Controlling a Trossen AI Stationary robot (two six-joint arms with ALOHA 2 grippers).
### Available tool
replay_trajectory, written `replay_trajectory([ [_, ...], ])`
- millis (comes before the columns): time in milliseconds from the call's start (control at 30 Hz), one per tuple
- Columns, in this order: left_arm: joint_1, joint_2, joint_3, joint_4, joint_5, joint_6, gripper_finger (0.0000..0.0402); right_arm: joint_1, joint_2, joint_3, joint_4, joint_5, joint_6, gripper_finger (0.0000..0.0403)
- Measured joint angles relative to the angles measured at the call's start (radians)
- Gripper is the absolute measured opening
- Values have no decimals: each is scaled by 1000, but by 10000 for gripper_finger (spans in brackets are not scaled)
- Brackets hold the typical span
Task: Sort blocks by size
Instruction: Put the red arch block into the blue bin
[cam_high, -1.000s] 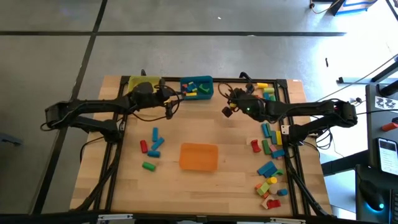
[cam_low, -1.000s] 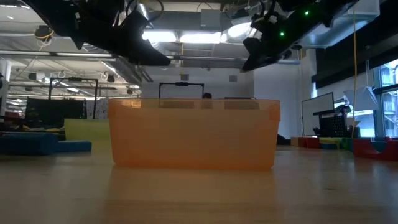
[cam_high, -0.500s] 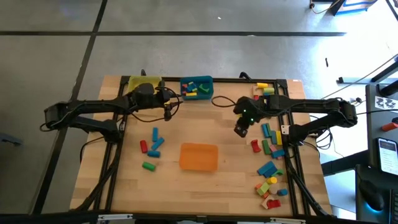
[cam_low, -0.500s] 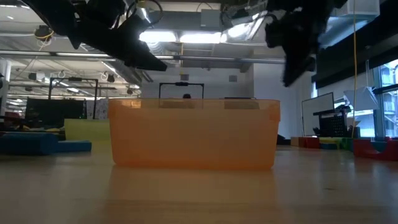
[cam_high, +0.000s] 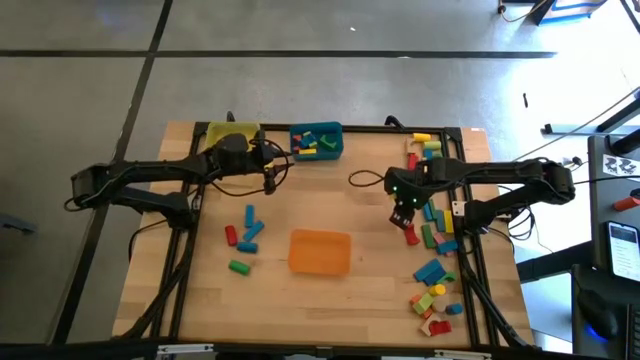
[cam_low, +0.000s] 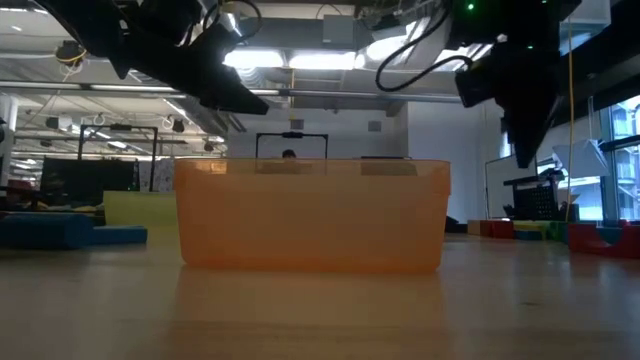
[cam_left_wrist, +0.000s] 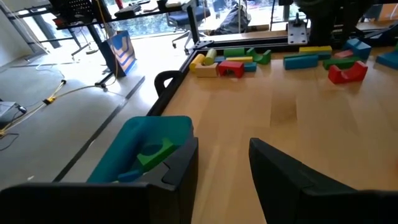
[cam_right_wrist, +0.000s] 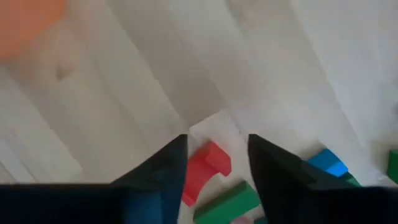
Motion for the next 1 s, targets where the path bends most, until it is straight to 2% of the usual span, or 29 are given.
replay_trajectory([
  [133, 0, 0, 0, -22, 0, 3, 127, 60, 0, -24, -1, 20, -29, 211],
  [267, 0, 0, 0, -28, 0, 4, 127, 139, 0, -49, 1, 84, -42, 217],
  [567, 0, 1, 1, -27, 0, 4, 127, 280, 0, -149, 37, 135, -174, 197],
  [733, 0, 1, 1, -26, 0, 7, 127, 290, 0, -214, 70, 193, -188, 182],
  [1000, 0, 1, 1, -26, 0, 7, 127, 289, 0, -290, 180, 186, -173, 162],
])
